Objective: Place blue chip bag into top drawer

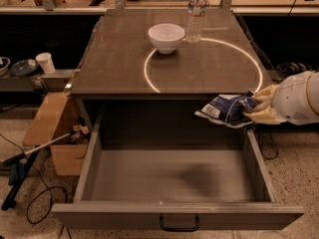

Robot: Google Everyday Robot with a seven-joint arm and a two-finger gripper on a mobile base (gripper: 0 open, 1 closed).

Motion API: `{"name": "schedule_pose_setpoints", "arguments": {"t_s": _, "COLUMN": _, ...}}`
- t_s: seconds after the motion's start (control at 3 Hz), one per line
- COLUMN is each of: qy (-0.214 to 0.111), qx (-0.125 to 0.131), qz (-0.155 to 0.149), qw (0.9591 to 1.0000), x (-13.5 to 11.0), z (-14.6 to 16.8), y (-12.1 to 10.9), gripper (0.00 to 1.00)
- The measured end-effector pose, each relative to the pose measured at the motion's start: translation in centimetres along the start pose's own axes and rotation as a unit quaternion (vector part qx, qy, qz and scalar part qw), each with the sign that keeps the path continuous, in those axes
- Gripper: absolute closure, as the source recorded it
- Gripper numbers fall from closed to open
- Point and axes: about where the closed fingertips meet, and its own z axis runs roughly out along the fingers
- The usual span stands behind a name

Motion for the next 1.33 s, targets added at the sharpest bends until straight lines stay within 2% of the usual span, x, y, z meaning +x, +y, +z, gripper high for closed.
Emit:
{"name": "schedule_pose_setpoints", "arguments": {"t_s": 0.67, "qy": -0.033, "qx": -0.035, "qz": 0.007, "qw": 0.9988, "x": -1.4, "z": 3.7, "y": 1.6, "gripper": 1.00}}
{"name": "schedule_pose_setpoints", "arguments": {"t_s": 1.0, "qy": -0.042, "qx": -0.057, "qz": 0.023, "qw": 0.9972, "x": -1.3, "z": 5.3, "y": 3.2, "gripper": 1.00}}
{"name": "schedule_pose_setpoints", "arguments": {"t_s": 1.33, "qy": -0.042, "qx": -0.057, "qz": 0.022, "qw": 0.9973, "x": -1.4, "z": 5.3, "y": 3.2, "gripper": 1.00}}
